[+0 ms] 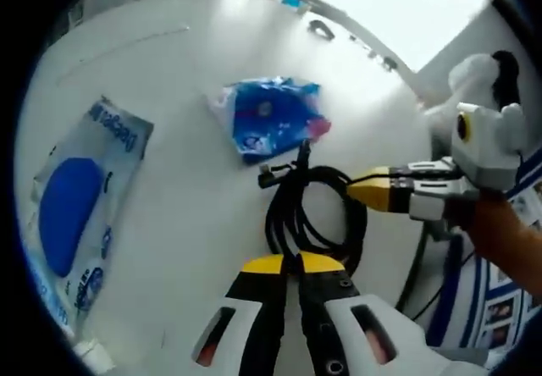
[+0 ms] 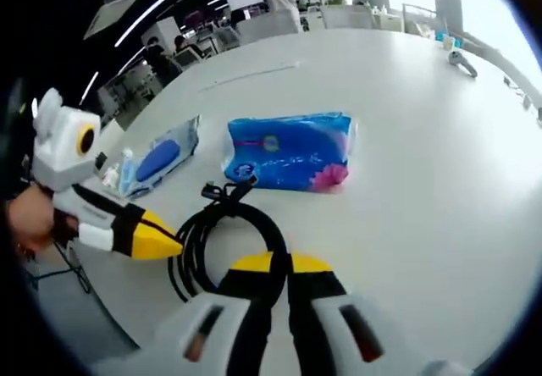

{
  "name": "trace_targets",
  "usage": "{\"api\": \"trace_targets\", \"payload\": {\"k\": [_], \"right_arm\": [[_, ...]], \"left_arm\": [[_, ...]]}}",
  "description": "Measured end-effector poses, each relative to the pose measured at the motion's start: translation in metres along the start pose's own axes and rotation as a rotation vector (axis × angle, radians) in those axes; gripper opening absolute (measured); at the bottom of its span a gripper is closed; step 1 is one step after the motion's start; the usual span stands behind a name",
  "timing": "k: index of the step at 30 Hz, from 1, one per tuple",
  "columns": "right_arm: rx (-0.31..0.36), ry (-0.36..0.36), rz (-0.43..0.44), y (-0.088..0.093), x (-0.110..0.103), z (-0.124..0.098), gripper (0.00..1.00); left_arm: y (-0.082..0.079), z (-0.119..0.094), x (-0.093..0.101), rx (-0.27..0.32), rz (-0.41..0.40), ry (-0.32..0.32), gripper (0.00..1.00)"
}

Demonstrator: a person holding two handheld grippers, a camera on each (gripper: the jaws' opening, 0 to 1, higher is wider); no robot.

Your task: Arrange the tabletop items into an orderly group along one side of the table until the central work area is clear of visible clutter.

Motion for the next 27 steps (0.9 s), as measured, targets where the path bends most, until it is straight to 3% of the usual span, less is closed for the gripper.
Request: {"api": "trace_targets", "payload": {"k": [27], "right_arm": [[-0.019, 0.003, -0.019, 0.001, 0.0011, 0.0045, 0.05]], "left_arm": [[0.0004, 0.0042, -0.0059, 0.012, -0.016, 0.0, 0.05]]}}
Point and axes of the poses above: the point that each gripper's makers call its tool centre point, and the gripper's own axes: z roughly forward along the fingers, x roughly to its right, y roughly out of its underside, the point moved 10 cm from there along -z, roughly backward along the fingers, and after that the axes turned 5 degrees about -z, right-handed, at the moved point
